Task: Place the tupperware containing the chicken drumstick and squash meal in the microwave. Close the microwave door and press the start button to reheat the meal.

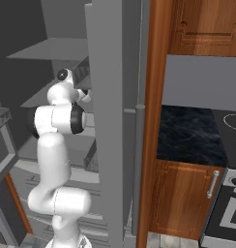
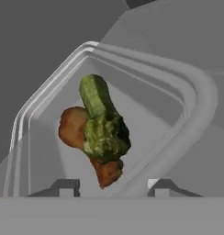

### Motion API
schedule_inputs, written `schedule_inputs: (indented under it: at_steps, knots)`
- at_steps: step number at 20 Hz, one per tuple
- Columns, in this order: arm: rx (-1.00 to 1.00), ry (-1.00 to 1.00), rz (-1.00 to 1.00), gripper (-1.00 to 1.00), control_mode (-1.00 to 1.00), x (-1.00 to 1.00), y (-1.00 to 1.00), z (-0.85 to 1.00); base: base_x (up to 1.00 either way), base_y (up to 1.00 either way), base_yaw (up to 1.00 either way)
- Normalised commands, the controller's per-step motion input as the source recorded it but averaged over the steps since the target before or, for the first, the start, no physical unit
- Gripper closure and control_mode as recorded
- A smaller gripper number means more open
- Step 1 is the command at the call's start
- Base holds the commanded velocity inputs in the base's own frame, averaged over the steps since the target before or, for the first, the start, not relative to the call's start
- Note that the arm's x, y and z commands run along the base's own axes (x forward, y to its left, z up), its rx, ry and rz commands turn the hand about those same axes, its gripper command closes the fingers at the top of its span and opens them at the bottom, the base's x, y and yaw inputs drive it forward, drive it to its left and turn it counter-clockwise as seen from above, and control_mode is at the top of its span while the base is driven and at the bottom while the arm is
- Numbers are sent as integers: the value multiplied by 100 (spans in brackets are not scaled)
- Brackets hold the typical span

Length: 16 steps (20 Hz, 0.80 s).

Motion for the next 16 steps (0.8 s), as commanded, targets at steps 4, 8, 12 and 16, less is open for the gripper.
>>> schedule_inputs:
  at_steps: [4,8,12,16]
  knots:
    - [0,-1,-11,100,-100,0,0,-8,0,0,0]
    - [0,0,0,100,-100,0,0,0,0,0,0]
    - [0,0,-6,100,-100,-25,-5,-2,0,0,0]
    - [0,0,-11,100,-100,-59,-6,0,0,0,0]
